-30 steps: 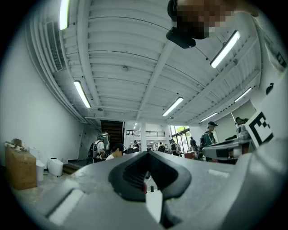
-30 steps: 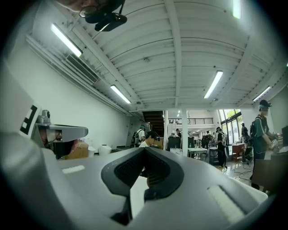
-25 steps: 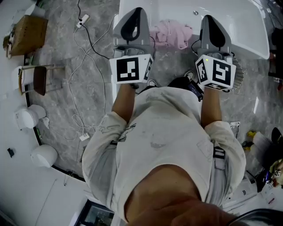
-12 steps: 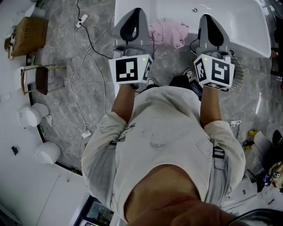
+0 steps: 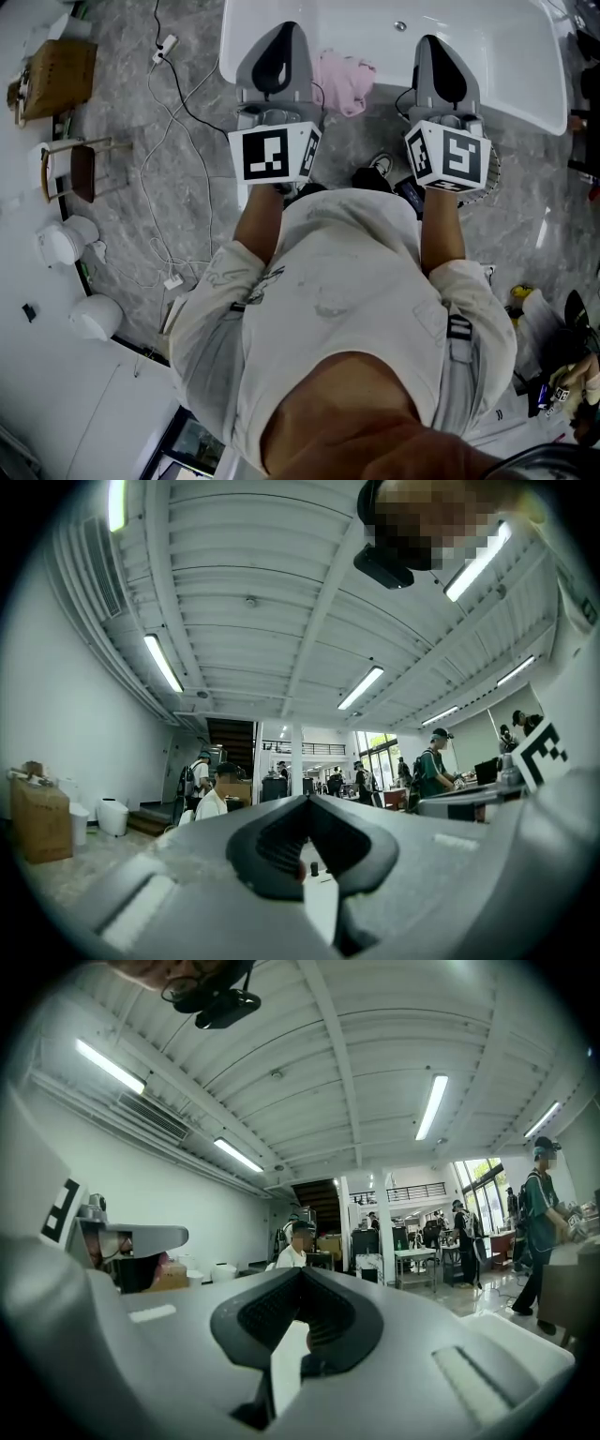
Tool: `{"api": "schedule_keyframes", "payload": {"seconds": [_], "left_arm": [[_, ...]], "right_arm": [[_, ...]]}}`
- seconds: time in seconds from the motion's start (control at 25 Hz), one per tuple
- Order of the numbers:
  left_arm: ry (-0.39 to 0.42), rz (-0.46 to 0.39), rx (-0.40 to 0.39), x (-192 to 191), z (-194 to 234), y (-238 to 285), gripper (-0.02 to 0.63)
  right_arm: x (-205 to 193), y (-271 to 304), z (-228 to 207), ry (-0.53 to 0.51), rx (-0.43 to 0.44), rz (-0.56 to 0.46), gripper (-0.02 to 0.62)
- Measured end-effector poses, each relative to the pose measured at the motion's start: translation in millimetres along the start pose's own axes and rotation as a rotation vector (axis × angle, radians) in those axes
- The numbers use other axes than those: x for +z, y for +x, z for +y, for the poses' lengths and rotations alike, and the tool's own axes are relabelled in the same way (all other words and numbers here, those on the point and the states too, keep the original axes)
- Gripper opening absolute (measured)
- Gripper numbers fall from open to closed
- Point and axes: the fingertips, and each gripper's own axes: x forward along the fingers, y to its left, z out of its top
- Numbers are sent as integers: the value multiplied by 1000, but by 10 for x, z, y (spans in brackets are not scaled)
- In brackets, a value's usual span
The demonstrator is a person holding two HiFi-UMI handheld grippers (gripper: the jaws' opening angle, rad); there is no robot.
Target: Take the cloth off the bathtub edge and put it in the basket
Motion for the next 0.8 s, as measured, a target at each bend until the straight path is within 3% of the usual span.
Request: {"api": "schedule_keyframes", "payload": {"seconds": [0.44, 0.8], "left_arm": [[-3, 25, 93, -152, -407, 491, 0], [-21, 13, 75, -237, -116, 804, 0]], "right_arm": [[-118, 271, -632, 31, 99, 14, 3], [-177, 693, -509, 15, 102, 24, 3]]}}
